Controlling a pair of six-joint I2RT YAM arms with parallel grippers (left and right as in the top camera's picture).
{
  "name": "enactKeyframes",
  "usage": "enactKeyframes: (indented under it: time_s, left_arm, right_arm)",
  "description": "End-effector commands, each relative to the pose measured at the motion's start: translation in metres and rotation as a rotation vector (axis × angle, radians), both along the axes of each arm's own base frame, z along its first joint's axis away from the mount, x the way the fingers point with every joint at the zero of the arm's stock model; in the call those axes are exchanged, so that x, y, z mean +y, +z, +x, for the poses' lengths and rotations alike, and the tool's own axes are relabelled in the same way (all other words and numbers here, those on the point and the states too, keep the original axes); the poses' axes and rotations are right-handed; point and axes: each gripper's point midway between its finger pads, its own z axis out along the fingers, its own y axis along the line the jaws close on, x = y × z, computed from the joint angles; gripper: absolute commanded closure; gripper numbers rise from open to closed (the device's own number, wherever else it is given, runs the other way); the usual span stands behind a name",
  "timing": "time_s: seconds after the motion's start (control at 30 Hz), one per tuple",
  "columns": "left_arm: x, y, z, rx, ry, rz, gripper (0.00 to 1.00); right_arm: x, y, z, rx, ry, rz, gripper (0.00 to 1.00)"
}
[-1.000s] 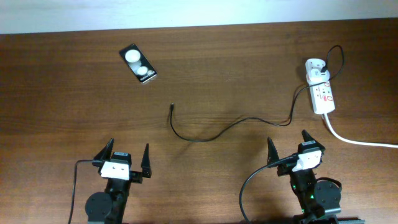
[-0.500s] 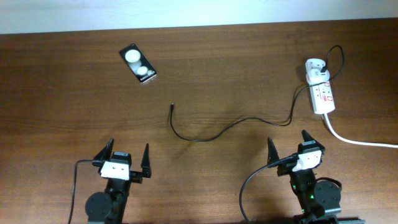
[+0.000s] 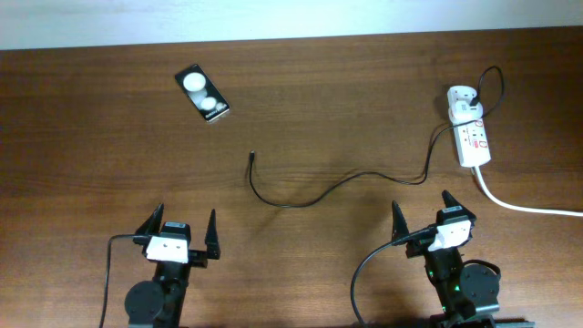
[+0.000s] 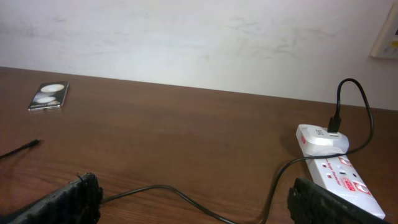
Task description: Plug charger to phone and switch on socket
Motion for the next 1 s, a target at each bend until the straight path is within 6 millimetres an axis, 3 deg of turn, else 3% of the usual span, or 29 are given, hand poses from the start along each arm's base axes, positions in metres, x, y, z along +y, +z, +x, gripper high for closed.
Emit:
enactKeyframes:
  time_s: [0.0,0.53,0.97]
  left_arm:
    - [0.004,-0.002,0.000,0.004,0.022,0.018,0.01]
    - [0.004,0.018,0.001,-0.072,0.022,0.013,0.01]
    - [0.003,0.069,0.008,-0.054,0.019,0.014,0.01]
  right_arm:
    - [0.000,-0.001,0.000,-0.002,0.004,-0.006,0.01]
    - [0.000,-0.001,0.000,-0.002,0.004,-0.006,0.01]
    - [0.000,-0.001,0.000,-0.002,0.004,-0.006,0.01]
